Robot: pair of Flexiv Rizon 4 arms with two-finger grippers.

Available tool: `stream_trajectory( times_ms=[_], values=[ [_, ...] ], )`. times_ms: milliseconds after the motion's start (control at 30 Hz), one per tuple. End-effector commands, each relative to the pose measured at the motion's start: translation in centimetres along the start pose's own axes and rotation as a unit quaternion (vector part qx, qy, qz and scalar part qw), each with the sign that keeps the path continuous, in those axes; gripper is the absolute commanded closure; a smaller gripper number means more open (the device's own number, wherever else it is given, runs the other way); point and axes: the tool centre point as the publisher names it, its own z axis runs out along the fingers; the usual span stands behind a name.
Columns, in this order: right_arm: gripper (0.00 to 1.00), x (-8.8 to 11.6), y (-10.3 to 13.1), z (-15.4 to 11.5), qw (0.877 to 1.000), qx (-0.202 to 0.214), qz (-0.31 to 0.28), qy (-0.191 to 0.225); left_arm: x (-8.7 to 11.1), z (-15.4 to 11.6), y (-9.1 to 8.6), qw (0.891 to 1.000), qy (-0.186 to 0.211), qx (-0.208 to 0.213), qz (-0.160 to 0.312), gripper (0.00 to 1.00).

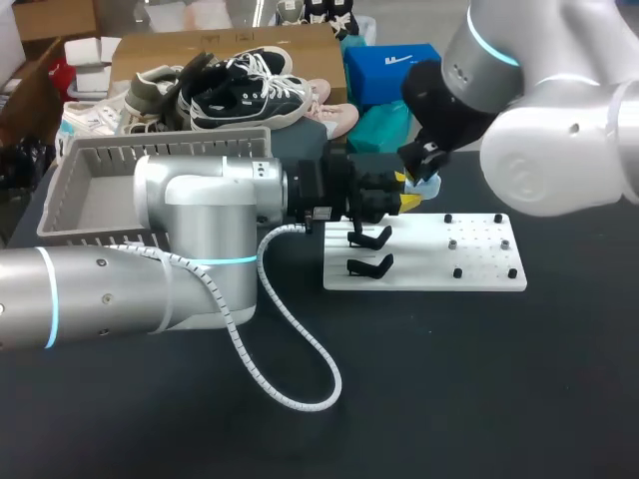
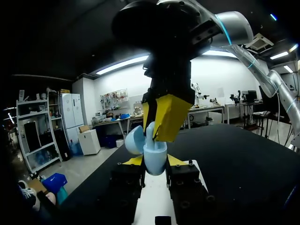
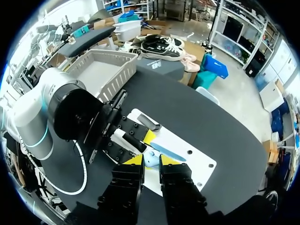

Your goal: Pick up each earbud case from the left stands, insert the matching earbuds, close the lid, and place the case in the box.

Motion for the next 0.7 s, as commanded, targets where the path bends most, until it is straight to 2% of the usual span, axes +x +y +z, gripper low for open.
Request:
stream_trajectory(
  times_ms=[33,233,500,700],
  values=[
    [0.80,0.2,0.1,-0.2,1.000,0.001,0.001,-0.001,0.1,0.1,0.1,1.000,-0.002,0.000,0.001,1.00],
    [0.74,0.4,0.1,-0.5,1.000,0.002,0.003,-0.003,0.1,0.1,0.1,1.000,-0.002,0.000,0.001,1.00],
    [0.73,0.5,-0.1,-0.7,1.000,0.005,0.004,-0.003,0.1,0.1,0.1,1.000,-0.002,0.000,0.001,1.00],
    [0.72,0.2,-0.3,-2.7,0.999,0.008,0.011,-0.039,0.1,0.1,0.1,1.000,-0.002,0.000,0.001,1.00]
  ],
)
